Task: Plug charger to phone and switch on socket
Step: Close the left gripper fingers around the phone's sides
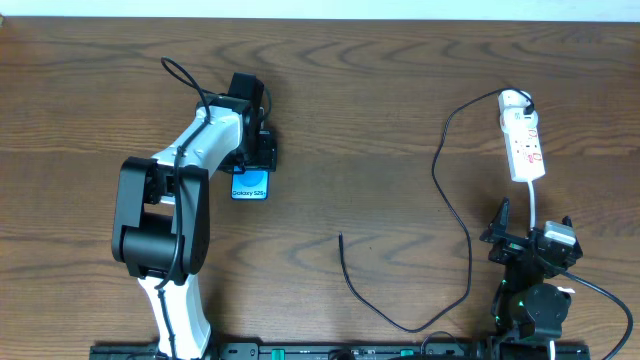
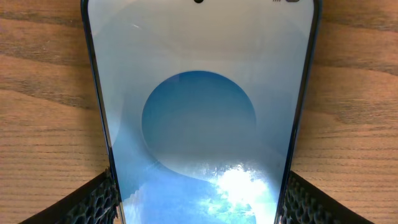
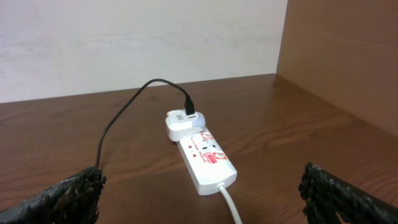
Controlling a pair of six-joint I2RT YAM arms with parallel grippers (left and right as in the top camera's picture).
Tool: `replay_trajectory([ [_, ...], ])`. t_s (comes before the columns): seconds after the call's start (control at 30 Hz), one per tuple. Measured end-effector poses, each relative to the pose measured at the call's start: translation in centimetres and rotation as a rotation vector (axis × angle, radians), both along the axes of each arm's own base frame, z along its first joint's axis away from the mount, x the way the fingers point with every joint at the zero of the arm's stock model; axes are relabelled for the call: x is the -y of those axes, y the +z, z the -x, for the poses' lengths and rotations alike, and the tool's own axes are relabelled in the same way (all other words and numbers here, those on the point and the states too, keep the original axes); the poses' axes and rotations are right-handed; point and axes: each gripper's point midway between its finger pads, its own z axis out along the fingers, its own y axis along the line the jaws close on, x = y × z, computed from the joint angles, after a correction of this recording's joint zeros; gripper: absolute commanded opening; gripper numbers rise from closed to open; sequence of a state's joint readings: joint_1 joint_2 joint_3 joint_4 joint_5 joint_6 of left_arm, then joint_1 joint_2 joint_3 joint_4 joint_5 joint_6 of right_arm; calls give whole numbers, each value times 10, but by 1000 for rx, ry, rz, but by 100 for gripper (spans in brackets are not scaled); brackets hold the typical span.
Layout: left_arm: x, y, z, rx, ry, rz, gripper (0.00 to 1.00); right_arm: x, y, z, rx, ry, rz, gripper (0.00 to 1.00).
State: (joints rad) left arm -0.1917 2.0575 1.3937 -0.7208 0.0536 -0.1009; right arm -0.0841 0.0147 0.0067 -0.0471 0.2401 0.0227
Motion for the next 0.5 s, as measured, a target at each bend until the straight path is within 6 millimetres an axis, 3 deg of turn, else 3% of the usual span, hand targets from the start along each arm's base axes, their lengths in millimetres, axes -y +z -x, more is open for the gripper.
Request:
replay_trajectory([
  [0.13, 0, 0, 0, 0, 0, 0, 8, 0, 0, 0, 0, 0, 0, 99],
  [0.5, 0, 0, 0, 0, 0, 0, 7, 0, 0, 0, 0, 0, 0, 99],
])
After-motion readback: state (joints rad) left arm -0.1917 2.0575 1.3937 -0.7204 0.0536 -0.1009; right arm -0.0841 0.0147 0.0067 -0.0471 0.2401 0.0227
